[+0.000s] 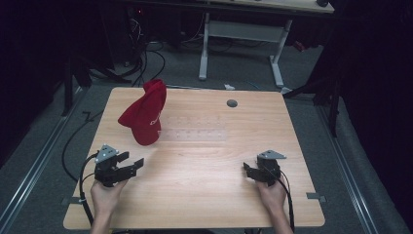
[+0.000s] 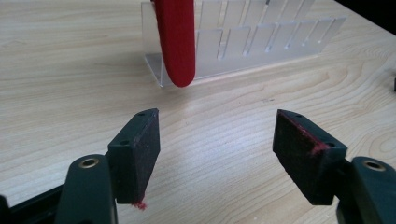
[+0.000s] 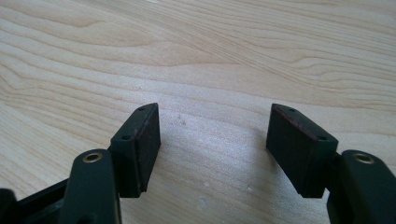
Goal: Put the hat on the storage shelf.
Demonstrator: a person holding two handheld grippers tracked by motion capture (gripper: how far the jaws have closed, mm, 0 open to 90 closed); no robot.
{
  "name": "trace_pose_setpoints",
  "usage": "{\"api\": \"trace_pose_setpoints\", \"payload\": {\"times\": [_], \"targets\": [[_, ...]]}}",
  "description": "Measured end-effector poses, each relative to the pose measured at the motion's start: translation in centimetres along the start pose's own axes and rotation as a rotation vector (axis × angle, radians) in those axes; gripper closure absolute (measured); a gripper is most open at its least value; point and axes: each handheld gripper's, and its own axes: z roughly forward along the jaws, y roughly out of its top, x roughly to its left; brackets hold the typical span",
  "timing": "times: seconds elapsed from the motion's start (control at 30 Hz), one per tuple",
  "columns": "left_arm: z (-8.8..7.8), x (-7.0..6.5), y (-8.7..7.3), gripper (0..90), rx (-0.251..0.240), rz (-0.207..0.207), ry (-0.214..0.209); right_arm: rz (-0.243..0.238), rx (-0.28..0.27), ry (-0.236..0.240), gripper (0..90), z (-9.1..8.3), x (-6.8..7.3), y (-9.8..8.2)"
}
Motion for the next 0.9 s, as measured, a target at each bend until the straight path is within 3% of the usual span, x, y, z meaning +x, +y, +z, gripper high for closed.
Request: {"api": "trace_pose_setpoints", "payload": {"times": [0.2,0.5,0.9], "targets": [[0.6,0.3,-0.6,32.7,0.016,-0.027,0.001,0.000,0.000,0.000,35.6,0.0,0.0,0.0],[1.5,0.8,-1.6,33.0,0.036,-0.026,0.026,0.000,0.000,0.000,35.6,0.0,0.0,0.0],[3.3,2.0,-3.9,33.4,0.043,0.069,0.136,0.001,0.000,-0.001,35.6,0.0,0.0,0.0]]}}
